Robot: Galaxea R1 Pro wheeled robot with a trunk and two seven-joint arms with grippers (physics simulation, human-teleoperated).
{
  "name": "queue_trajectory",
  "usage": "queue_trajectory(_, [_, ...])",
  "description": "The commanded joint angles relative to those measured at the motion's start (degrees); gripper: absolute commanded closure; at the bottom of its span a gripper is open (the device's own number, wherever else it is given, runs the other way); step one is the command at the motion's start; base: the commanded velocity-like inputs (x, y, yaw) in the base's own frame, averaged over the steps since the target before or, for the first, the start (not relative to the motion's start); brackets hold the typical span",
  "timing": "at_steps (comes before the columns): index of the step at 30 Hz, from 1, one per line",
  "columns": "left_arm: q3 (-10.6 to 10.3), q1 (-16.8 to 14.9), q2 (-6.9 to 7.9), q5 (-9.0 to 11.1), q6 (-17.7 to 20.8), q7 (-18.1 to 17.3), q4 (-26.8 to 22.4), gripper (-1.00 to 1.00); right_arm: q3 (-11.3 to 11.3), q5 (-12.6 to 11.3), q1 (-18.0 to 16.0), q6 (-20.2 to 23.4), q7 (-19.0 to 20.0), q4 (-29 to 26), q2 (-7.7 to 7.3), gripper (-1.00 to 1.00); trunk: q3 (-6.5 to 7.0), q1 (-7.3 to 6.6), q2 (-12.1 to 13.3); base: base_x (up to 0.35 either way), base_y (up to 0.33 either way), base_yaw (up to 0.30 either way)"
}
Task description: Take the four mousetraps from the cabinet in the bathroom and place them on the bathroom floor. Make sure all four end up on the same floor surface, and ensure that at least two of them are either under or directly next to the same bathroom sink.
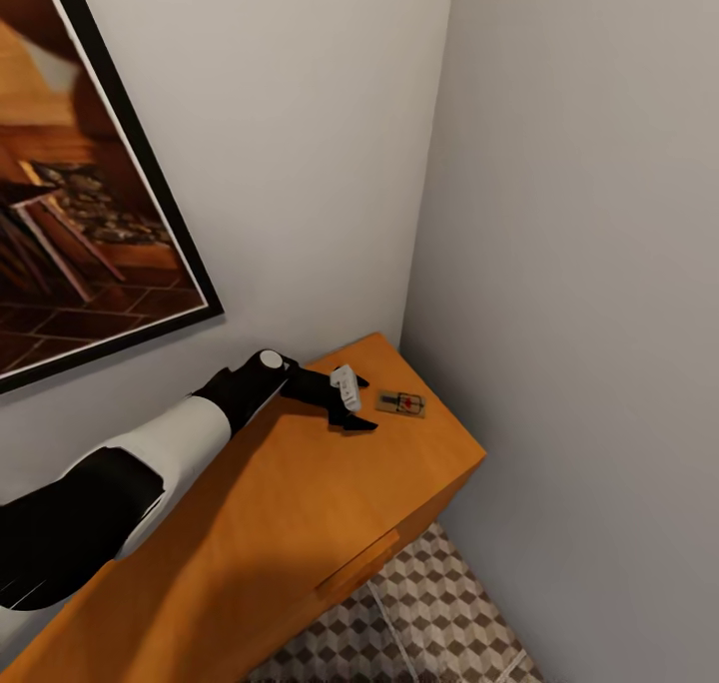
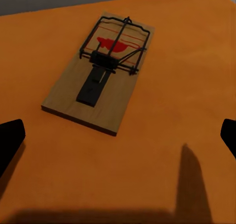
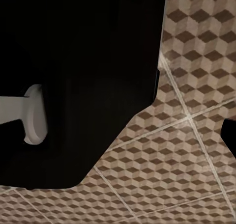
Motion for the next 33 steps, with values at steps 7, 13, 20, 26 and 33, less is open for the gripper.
queue_trajectory(7, [0.0,-0.1,-0.20,-0.3,-0.5,-0.1,-0.8,-1.00,-0.5,0.4,0.0,-0.2,0.2,0.0,0.00,-1.00,-0.56,0.03,-0.1,0.000,0.000,0.000])
queue_trajectory(13, [0.0,-0.1,-0.29,-0.2,1.0,-0.1,-2.3,-1.00,-0.5,0.4,0.0,-0.2,0.2,0.0,-0.01,-1.00,-0.68,0.03,-0.1,0.000,0.000,0.000])
queue_trajectory(20, [0.0,-0.1,-0.29,-0.2,3.0,-0.1,-4.4,-1.00,-0.5,0.4,0.0,-0.2,0.2,0.0,0.00,-1.00,-0.71,0.03,-0.1,0.000,0.000,0.000])
queue_trajectory(26, [0.0,-0.1,-0.30,-0.2,3.5,-0.1,-5.1,-1.00,-0.5,0.4,0.0,-0.2,0.2,0.0,-0.01,-1.00,-0.72,0.03,-0.1,0.000,0.000,0.000])
queue_trajectory(33, [-0.1,-0.1,-0.29,-0.2,3.7,-0.2,-5.3,-1.00,-0.5,0.4,0.0,-0.2,0.2,0.0,0.00,-1.00,-0.72,0.03,-0.1,0.000,0.000,0.000])
